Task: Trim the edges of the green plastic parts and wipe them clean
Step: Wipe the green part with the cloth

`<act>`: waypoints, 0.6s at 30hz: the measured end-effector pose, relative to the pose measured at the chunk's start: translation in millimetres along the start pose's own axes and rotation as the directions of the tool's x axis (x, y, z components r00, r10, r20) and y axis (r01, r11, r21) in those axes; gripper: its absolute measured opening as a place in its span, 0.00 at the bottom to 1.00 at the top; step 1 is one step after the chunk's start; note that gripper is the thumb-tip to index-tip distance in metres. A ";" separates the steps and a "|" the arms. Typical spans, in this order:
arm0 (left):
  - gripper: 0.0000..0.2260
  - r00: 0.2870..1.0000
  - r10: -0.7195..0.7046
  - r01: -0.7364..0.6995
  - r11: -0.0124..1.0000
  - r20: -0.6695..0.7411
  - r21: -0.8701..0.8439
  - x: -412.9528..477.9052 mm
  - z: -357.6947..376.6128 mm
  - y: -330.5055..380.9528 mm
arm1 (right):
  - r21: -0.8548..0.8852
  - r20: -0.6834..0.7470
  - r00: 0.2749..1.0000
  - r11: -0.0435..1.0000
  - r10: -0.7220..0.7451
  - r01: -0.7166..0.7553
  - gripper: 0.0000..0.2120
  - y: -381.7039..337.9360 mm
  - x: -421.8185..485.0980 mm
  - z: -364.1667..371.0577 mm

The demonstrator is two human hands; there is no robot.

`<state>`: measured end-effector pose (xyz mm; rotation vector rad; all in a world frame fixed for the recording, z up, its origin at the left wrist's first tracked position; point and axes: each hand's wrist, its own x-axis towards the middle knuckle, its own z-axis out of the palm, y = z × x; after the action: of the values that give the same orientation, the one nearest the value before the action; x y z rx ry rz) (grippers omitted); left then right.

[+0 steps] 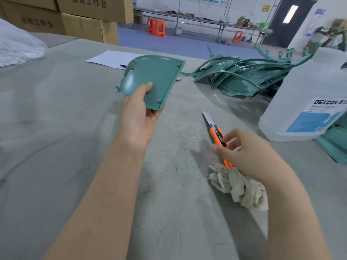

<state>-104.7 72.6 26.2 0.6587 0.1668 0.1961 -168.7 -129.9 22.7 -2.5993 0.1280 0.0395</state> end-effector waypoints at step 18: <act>0.07 0.999 -0.038 0.036 0.998 0.038 0.057 -1.9 3.8 -5.3 | 0.445 -0.635 0.737 0.671 -0.231 0.593 0.02 -70.9 -2.3 -29.4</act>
<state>-105.0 65.8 26.0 0.7150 0.1468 0.1433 -164.0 -84.3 84.3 -1.8227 -0.2573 -0.7858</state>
